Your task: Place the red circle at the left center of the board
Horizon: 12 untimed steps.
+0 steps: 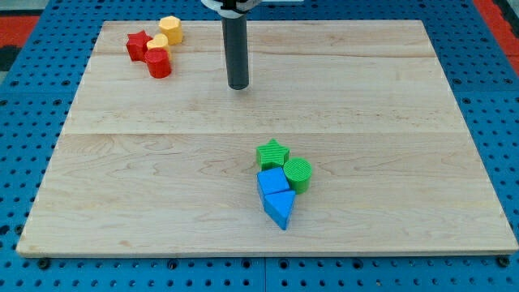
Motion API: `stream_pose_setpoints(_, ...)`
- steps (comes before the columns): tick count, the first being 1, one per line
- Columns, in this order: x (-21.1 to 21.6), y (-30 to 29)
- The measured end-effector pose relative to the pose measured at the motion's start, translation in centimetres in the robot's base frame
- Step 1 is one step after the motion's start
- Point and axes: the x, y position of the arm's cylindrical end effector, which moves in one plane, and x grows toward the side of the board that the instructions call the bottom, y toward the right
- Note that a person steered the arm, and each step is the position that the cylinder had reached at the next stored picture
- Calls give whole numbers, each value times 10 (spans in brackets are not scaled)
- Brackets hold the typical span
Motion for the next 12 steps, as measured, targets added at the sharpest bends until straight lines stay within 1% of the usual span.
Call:
stream_pose_setpoints(2, 2, 1)
stream_pose_setpoints(3, -32, 6)
stream_pose_setpoints(4, -89, -20)
stream_pose_setpoints(5, -138, -68)
stream_pose_setpoints(6, -150, -103)
stream_pose_setpoints(7, -150, -105)
stream_pose_setpoints(8, -135, -95)
stream_pose_setpoints(9, -127, -119)
stream_pose_setpoints(10, -132, -129)
stream_pose_setpoints(11, -115, -104)
stream_pose_setpoints(12, -83, -114)
